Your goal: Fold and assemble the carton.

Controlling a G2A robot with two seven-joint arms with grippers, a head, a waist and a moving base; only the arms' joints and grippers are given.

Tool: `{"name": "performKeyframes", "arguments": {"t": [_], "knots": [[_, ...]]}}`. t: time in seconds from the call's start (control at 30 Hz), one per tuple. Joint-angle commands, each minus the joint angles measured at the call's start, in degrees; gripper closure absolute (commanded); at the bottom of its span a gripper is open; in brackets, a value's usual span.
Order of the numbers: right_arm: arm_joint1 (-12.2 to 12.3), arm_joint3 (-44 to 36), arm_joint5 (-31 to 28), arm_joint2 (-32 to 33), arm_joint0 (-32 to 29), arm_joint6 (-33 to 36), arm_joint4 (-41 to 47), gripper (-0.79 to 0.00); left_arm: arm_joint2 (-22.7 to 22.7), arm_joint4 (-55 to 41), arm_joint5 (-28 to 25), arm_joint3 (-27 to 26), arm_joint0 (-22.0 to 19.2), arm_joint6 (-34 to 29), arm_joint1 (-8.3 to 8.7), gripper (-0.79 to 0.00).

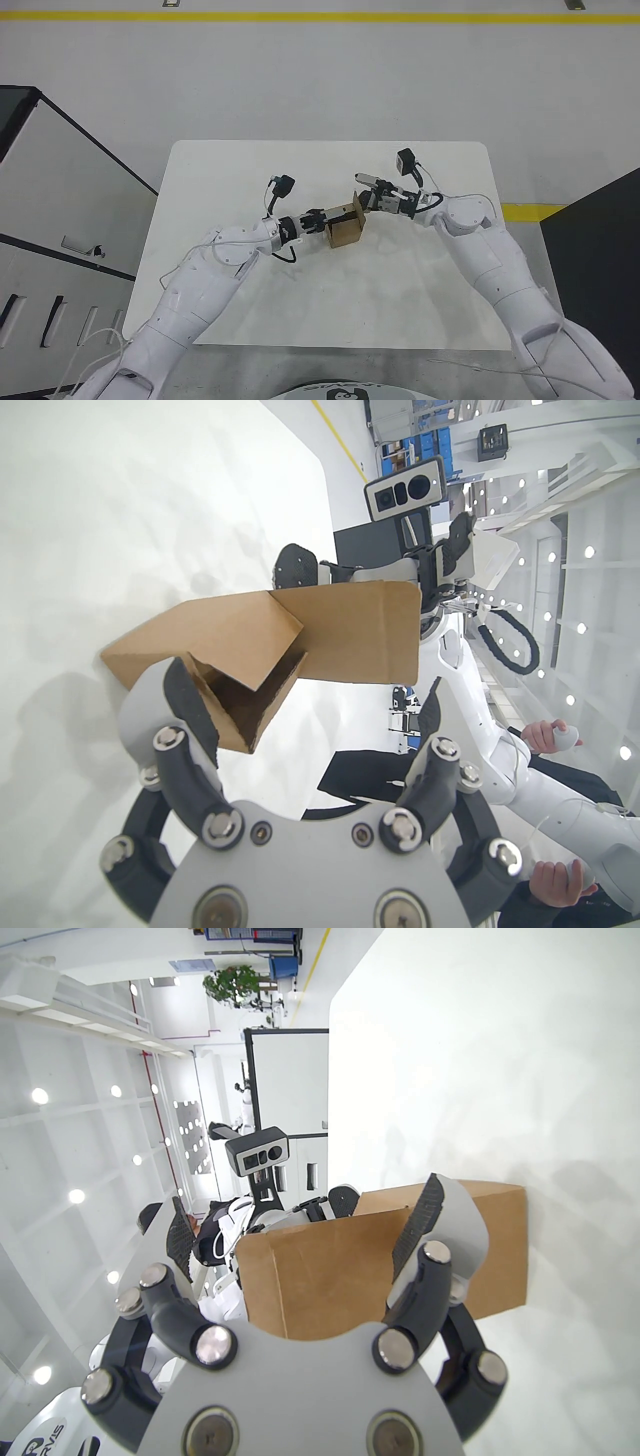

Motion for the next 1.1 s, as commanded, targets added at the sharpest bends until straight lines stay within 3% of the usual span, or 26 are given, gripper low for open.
{"name": "performKeyframes", "arguments": {"t": [0.0,0.1,0.17,0.2,0.23,0.43,0.63,1.07], "knots": [[0.4,-1.5,0.3,1.2,-1.0,0.1,-0.2,-0.785,-1.1,0.3,0.3,-0.4,0.7,-0.8,0.38,-0.785],[1.1,-3.7,1.0,3.0,-2.5,0.1,-0.5,-0.785,-2.4,1.0,1.1,-1.7,1.8,-2.4,0.91,-0.785],[1.5,-5.2,1.3,4.0,-3.4,0.1,-0.6,-0.785,-3.1,1.3,1.8,-2.7,2.5,-3.1,1.18,-0.308],[1.6,-5.9,1.4,4.4,-3.8,0.2,-0.8,-0.785,-3.4,1.9,2.0,-3.3,2.7,-2.9,1.3,-0.126],[1.8,-6.5,1.4,4.9,-4.2,0.2,-1.0,-0.785,-3.5,2.9,1.9,-3.8,2.8,-2.4,1.37,0.0],[1.8,-6.5,1.4,4.9,-4.2,0.2,-1.0,-0.785,-3.6,3.9,2.9,-3.5,3.0,-1.2,1.4,0.0],[1.8,-6.5,1.4,4.9,-4.2,0.2,-1.0,-0.785,-2.3,8.6,14.1,-2.9,2.1,-0.8,1.31,0.0],[1.8,-6.5,1.4,4.9,-4.2,0.2,-1.0,-0.785,0.9,9.1,15.3,-2.5,1.4,0.1,0.5,0.0]]}}
